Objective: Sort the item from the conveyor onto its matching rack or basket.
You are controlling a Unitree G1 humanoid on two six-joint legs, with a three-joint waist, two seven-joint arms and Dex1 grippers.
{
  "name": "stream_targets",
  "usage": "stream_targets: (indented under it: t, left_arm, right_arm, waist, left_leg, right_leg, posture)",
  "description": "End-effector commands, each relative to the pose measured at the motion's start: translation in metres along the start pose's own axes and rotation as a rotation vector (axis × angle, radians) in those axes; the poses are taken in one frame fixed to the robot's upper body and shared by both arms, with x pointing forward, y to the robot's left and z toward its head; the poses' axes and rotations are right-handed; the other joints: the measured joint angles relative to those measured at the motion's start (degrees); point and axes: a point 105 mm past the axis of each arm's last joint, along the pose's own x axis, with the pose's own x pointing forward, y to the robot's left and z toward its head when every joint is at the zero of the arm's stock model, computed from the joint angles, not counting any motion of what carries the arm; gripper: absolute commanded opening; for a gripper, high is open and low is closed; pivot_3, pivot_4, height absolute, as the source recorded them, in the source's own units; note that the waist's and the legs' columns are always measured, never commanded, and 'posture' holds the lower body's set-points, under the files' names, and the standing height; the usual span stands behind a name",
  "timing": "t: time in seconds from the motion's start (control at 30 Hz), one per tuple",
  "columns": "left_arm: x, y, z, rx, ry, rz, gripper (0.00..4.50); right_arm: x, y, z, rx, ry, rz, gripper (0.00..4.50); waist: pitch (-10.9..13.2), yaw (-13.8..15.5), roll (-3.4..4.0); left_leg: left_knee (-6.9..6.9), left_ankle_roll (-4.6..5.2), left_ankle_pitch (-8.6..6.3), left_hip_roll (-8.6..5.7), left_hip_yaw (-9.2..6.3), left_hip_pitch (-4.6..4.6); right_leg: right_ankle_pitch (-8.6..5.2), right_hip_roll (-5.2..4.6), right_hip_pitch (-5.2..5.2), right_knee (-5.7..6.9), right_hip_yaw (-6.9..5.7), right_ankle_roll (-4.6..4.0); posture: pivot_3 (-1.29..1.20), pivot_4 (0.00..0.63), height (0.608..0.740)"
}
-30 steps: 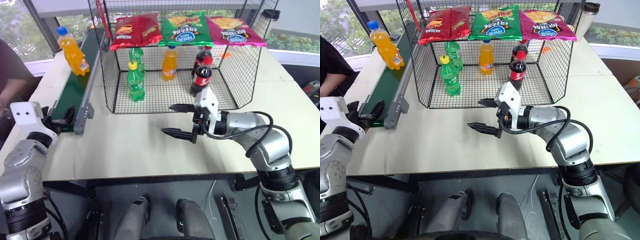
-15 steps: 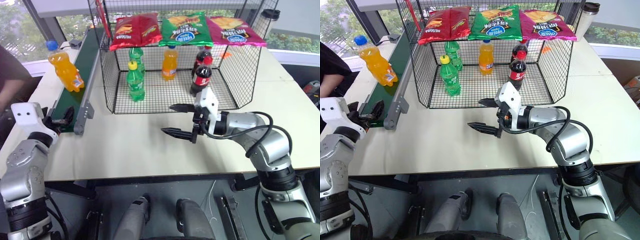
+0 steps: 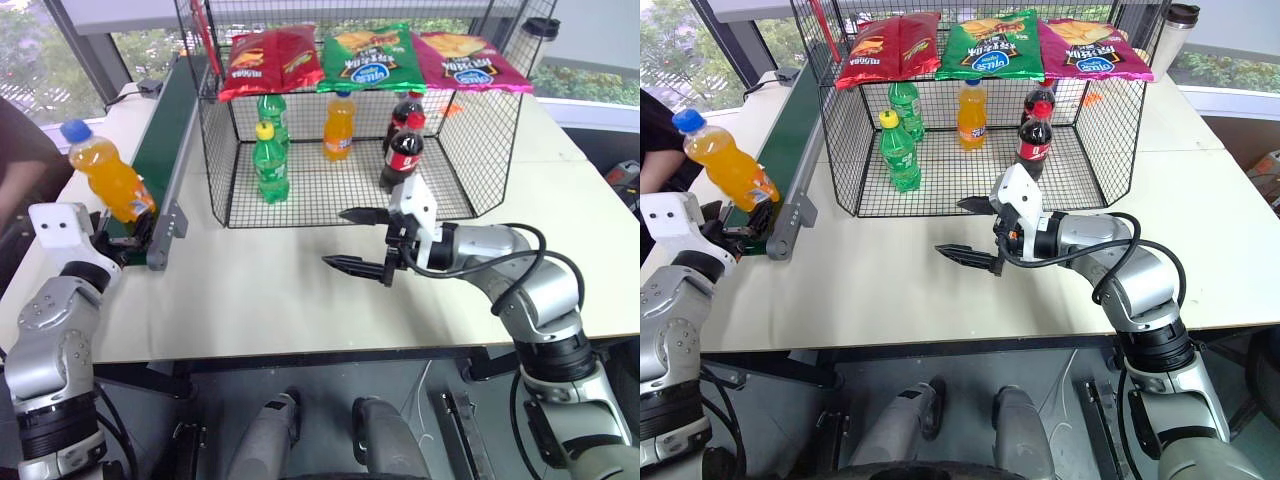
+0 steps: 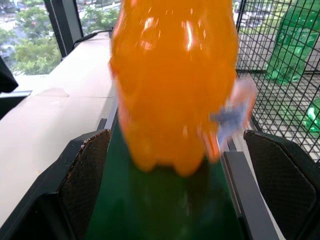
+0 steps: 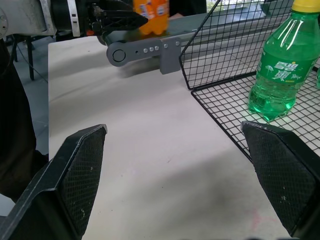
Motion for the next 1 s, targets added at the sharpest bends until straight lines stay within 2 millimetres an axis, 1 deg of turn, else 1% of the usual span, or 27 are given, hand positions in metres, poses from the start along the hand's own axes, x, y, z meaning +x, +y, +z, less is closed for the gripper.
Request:
stream_targets:
  t: [0.03,0.1,0.17,0.23,0.3,0.33,0.43,0.57,0.63,0.7,0.77,0.83,0.93,1.0]
  left_arm:
    - [0.001,0.004,0.014,0.038,-0.049,0.016,4.50]
    - [0.001,0.005,0.013,0.045,-0.045,0.021,4.50]
    - [0.000,0.001,0.012,0.064,-0.053,-0.006,4.50]
    - [-0.001,-0.007,0.015,0.025,-0.076,-0.063,3.94]
    - [-0.002,-0.013,0.019,-0.013,-0.092,-0.102,3.20]
    - [-0.001,-0.018,0.023,-0.047,-0.094,-0.130,3.00]
    - [-0.002,-0.033,0.031,-0.106,-0.087,-0.218,3.00]
    - [-0.002,-0.052,0.044,-0.091,-0.092,-0.328,3.00]
    - [-0.002,-0.068,0.050,-0.075,-0.085,-0.417,3.00]
    - [-0.004,-0.095,0.051,-0.047,-0.066,-0.562,3.00]
    - [-0.005,-0.120,0.047,-0.013,-0.042,-0.687,3.00]
    - [-0.005,-0.134,0.043,0.003,-0.028,-0.757,3.00]
    - [-0.006,-0.170,0.033,0.058,-0.016,-0.917,3.00]
    - [-0.009,-0.187,0.027,0.102,-0.015,-0.993,3.00]
  right_arm:
    - [-0.001,0.005,0.009,-0.040,-0.023,0.012,4.46]
    - [-0.001,0.005,0.009,-0.040,-0.023,0.010,4.46]
    - [-0.001,0.005,0.008,-0.041,-0.022,0.008,4.46]
    - [-0.001,0.004,0.008,-0.041,-0.021,0.005,4.50]
    - [-0.002,0.004,0.008,-0.042,-0.020,0.003,4.50]
    - [-0.002,0.004,0.008,-0.042,-0.019,0.003,4.50]
    - [-0.002,0.004,0.009,-0.043,-0.019,0.003,4.50]
    - [-0.002,0.003,0.011,-0.044,-0.024,0.000,4.50]
    - [-0.002,0.003,0.013,-0.043,-0.029,-0.001,4.50]
    - [-0.001,0.003,0.015,-0.043,-0.035,-0.002,4.50]
    - [0.000,0.001,0.017,-0.042,-0.043,-0.007,4.50]
    - [0.000,-0.001,0.019,-0.037,-0.052,-0.010,4.50]
    - [0.002,-0.004,0.024,-0.033,-0.072,-0.024,4.50]
    - [0.003,-0.005,0.027,-0.035,-0.079,-0.030,4.50]
  waist:
    - [0.00,0.00,0.00]
    - [0.00,0.00,0.00]
    - [0.00,0.00,0.00]
    - [0.00,0.02,0.00]
    - [0.00,0.10,0.00]
    - [0.00,0.10,0.00]
    - [0.00,0.11,0.00]
    - [0.01,-0.01,-0.01]
    - [0.01,0.00,-0.01]
    - [0.01,-0.01,0.00]
    - [0.01,0.16,0.00]
    - [0.01,0.06,0.00]
    - [0.02,0.00,0.00]
    - [0.02,-0.02,0.01]
  left_leg:
    - [0.00,0.00,0.00,0.00,0.00,0.00]
    - [0.00,0.00,0.00,0.00,0.00,0.00]
    - [0.00,0.00,0.00,0.00,0.00,-0.01]
    - [0.00,0.00,0.00,0.00,0.00,-0.02]
    - [-0.01,0.00,0.00,0.00,-0.01,-0.03]
    - [0.00,0.01,0.00,0.00,-0.03,-0.04]
    - [0.00,0.01,0.00,0.00,-0.07,-0.09]
    - [-0.01,0.01,0.00,-0.01,-0.08,-0.11]
    - [-0.02,0.01,-0.01,-0.01,-0.07,-0.11]
    - [-0.03,0.01,-0.01,0.00,-0.07,-0.11]
    - [-0.03,0.01,-0.01,-0.02,-0.07,-0.12]
    - [-0.03,0.02,-0.01,-0.02,-0.04,-0.12]
    - [-0.04,0.05,-0.03,-0.02,-0.03,-0.12]
    - [-0.06,0.05,-0.03,-0.01,-0.03,-0.14]
  right_leg:
    - [0.00,0.00,0.00,0.00,0.00,0.00]
    - [0.00,0.00,0.00,-0.01,0.00,0.00]
    - [0.00,0.00,0.00,-0.03,0.00,0.00]
    - [0.00,0.00,0.00,-0.05,0.00,0.00]
    - [0.00,0.00,0.01,-0.07,-0.01,0.00]
    - [0.00,0.00,0.01,-0.08,-0.02,0.00]
    - [0.00,0.01,0.01,-0.13,-0.03,0.00]
    - [0.01,0.02,0.01,-0.17,-0.07,0.00]
    - [0.01,0.02,0.00,-0.17,-0.07,0.00]
    - [0.01,0.03,-0.01,-0.17,-0.07,0.00]
    - [0.02,0.02,0.01,-0.20,-0.08,0.00]
    - [0.02,0.02,0.03,-0.25,-0.07,0.00]
    - [0.02,0.02,0.03,-0.29,-0.07,0.00]
    - [0.03,0.03,-0.01,-0.28,-0.07,-0.01]
  posture:
    - [0.00,0.150,0.738]
    - [0.00,0.150,0.738]
    - [0.00,0.150,0.738]
    - [0.00,0.150,0.738]
    - [0.00,0.150,0.738]
    - [0.00,0.150,0.738]
    - [0.00,0.150,0.738]
    - [0.00,0.150,0.738]
    - [0.00,0.150,0.738]
    - [0.00,0.150,0.738]
    - [0.00,0.150,0.738]
    - [0.00,0.150,0.738]
    - [0.00,0.150,0.738]
    - [0.00,0.150,0.738]
